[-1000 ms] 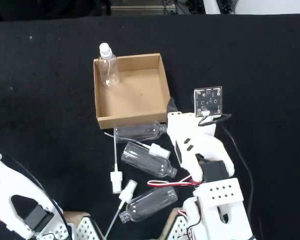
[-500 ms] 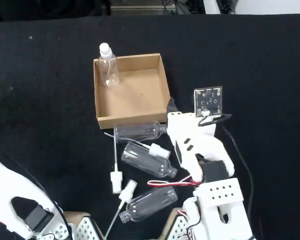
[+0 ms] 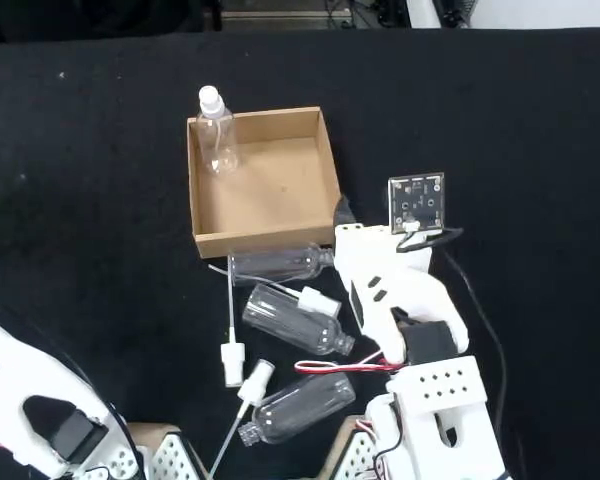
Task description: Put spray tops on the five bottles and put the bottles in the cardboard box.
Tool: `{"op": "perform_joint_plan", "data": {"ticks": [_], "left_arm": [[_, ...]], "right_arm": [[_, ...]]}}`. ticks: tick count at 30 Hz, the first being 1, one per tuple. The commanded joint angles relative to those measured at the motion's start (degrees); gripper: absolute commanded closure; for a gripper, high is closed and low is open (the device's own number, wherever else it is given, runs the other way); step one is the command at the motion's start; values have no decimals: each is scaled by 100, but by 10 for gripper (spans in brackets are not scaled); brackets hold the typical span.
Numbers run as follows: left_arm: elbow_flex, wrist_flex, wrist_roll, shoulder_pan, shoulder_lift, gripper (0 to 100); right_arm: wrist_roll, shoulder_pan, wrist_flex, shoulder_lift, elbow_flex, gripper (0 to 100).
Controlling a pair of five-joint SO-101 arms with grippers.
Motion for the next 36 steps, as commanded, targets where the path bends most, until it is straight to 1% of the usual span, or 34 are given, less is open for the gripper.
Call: {"op": "perform_joint_plan", "data": {"ticks": [1, 4, 8, 11, 13, 17, 22, 25, 28, 30, 32, 36], "left_arm": [[505, 44, 53, 66, -1152, 972], [1631, 44, 62, 92, -2075, 972], [3451, 9, 246, 277, -3464, 971], [4743, -18, 246, 769, -4352, 971], [5666, -299, 246, 1112, -4870, 971], [7925, -1407, 308, 1525, -5996, 971], [11002, -3429, 325, 1789, -7130, 971], [12382, -4615, 325, 1895, -7727, 971], [13534, -5741, 325, 1903, -8246, 971], [14246, -6418, 325, 2044, -8440, 971], [14712, -6699, 290, 2246, -8466, 971], [15152, -6673, -132, 2809, -8457, 970]], "right_arm": [[0, -62, -123, -127, -48, 801], [0, -62, -123, -127, -48, 801], [0, -62, -123, -127, -48, 801], [0, -62, -123, -127, -48, 801], [0, -62, -123, -127, -40, 801], [0, -62, -123, -136, -40, 801], [0, -62, -123, -136, -40, 801], [0, -62, -123, -136, -40, 801], [0, -62, -123, -136, -40, 801], [0, -62, -123, -127, -40, 801], [0, -62, -123, -127, -40, 801], [0, -62, -158, -145, 13, 801]]}}
